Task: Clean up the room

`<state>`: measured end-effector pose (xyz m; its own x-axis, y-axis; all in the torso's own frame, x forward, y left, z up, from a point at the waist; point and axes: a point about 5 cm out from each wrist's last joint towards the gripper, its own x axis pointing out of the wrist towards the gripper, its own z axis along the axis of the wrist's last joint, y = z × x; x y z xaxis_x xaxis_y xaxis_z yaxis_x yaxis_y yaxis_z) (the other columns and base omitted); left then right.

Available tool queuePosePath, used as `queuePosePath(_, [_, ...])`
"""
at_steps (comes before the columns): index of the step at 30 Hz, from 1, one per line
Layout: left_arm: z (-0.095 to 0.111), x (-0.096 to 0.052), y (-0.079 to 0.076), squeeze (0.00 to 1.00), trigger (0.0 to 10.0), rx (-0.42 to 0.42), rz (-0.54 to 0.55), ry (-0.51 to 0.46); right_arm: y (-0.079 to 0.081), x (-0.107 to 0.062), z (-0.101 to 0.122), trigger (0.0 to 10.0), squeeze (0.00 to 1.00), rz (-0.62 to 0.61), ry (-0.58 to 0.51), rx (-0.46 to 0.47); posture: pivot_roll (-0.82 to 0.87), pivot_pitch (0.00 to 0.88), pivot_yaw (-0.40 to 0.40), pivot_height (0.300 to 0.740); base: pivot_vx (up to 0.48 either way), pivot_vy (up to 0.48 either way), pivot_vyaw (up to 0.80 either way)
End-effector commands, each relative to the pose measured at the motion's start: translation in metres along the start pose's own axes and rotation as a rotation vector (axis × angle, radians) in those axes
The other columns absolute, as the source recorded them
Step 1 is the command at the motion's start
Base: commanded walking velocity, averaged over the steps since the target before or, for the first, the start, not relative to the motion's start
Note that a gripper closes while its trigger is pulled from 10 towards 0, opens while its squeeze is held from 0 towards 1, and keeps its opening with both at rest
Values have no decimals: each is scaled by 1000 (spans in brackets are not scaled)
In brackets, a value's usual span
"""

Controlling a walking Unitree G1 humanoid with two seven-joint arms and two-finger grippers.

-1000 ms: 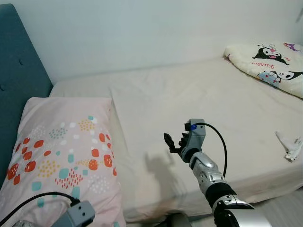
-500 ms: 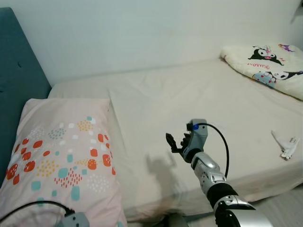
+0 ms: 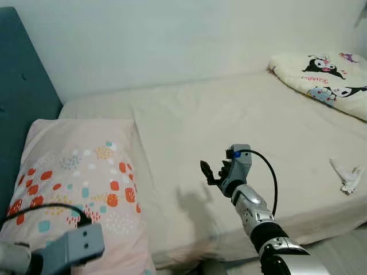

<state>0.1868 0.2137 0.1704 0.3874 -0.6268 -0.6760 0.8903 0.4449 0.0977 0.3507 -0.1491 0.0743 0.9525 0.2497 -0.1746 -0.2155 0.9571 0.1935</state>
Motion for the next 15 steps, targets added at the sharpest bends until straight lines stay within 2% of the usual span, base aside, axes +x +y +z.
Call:
queuePosePath(1, [9,-3,5,0,10000,-38,18,-116,1,0,2,10000,0,3,-21,7,-108,0,-2,640,0,0,0])
queuePosePath(2, [15,-3,5,0,10000,-41,3,-186,1,0,2,10000,0,3,-21,7,-106,0,-2,645,0,0,0])
queuePosePath(3, [15,-3,5,0,10000,-41,3,-186,1,0,2,10000,0,3,-21,7,-106,0,-2,645,0,0,0])
queuePosePath(4, [24,0,6,0,10000,-58,7,-300,1,1,3,10000,0,3,-21,6,-114,0,-1,650,0,0,0])
queuePosePath(5, [24,0,6,0,10000,-58,7,-300,1,1,3,10000,0,3,-21,6,-114,0,-1,650,0,0,0])
queuePosePath(7, [41,11,23,0,10000,-111,151,-539,2,1,4,10000,0,5,-23,4,-115,0,-5,660,0,0,0])
queuePosePath(8, [41,11,23,0,10000,-111,151,-539,2,1,4,10000,0,5,-23,4,-115,0,-5,660,0,0,0])
queuePosePath(10, [45,28,44,0,10000,-225,321,-653,2,2,4,10000,0,7,-21,2,-113,0,-9,669,0,0,0])
queuePosePath(11, [45,28,44,0,10000,-225,321,-653,2,2,4,10000,0,7,-21,2,-113,0,-9,669,0,0,0])
queuePosePath(13, [43,46,52,0,10000,-379,398,-724,2,2,4,10000,0,8,-20,0,-112,0,-11,679,0,0,0])
queuePosePath(15, [42,62,50,0,10000,-504,405,-771,2,2,4,10000,0,8,-18,-1,-113,0,-10,689,0,0,0])
